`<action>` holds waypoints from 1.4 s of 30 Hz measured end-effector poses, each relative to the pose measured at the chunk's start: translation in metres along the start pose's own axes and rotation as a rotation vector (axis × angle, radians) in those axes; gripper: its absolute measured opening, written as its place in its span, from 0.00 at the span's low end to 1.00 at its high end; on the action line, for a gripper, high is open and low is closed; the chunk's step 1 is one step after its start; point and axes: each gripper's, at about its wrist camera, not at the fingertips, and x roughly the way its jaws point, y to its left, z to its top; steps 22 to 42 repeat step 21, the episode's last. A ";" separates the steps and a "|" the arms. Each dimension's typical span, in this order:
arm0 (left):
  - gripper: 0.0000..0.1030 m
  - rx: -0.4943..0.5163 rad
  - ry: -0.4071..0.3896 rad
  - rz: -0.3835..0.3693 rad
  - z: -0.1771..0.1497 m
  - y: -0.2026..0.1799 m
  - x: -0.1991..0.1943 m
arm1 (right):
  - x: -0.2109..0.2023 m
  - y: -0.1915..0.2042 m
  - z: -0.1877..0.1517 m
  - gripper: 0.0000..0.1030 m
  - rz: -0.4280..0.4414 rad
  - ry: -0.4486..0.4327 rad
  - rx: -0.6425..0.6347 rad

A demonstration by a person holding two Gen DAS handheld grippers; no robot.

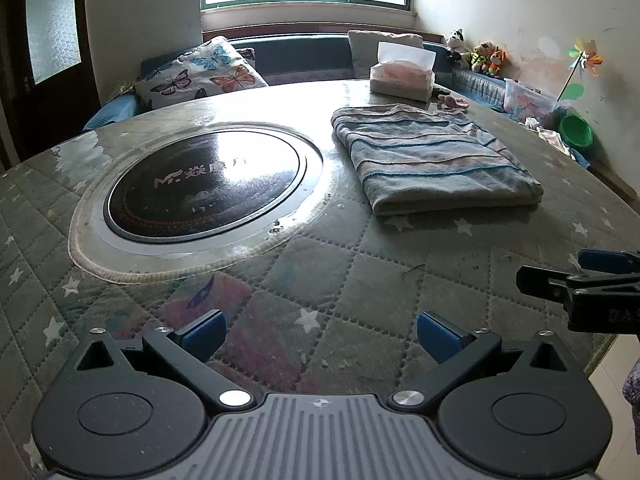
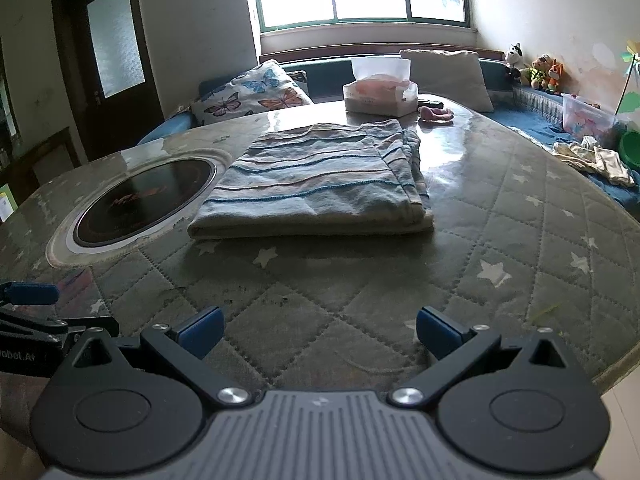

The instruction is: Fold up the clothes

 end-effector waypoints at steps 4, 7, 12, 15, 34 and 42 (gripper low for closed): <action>1.00 0.004 0.002 -0.002 -0.002 -0.002 -0.001 | 0.000 0.000 -0.001 1.00 0.002 0.002 0.002; 1.00 0.004 0.001 -0.001 -0.003 -0.002 -0.002 | -0.002 0.001 -0.002 1.00 0.004 0.001 0.001; 1.00 0.005 -0.003 0.000 -0.003 -0.003 -0.004 | -0.002 0.003 -0.003 1.00 0.009 0.002 -0.002; 1.00 0.007 -0.005 0.001 -0.004 -0.004 -0.006 | -0.004 0.003 -0.003 1.00 0.011 -0.001 -0.002; 1.00 0.010 -0.006 0.004 -0.005 -0.005 -0.008 | -0.006 0.004 -0.004 1.00 0.011 -0.004 -0.001; 1.00 0.010 -0.006 0.004 -0.005 -0.005 -0.008 | -0.006 0.004 -0.004 1.00 0.011 -0.004 -0.001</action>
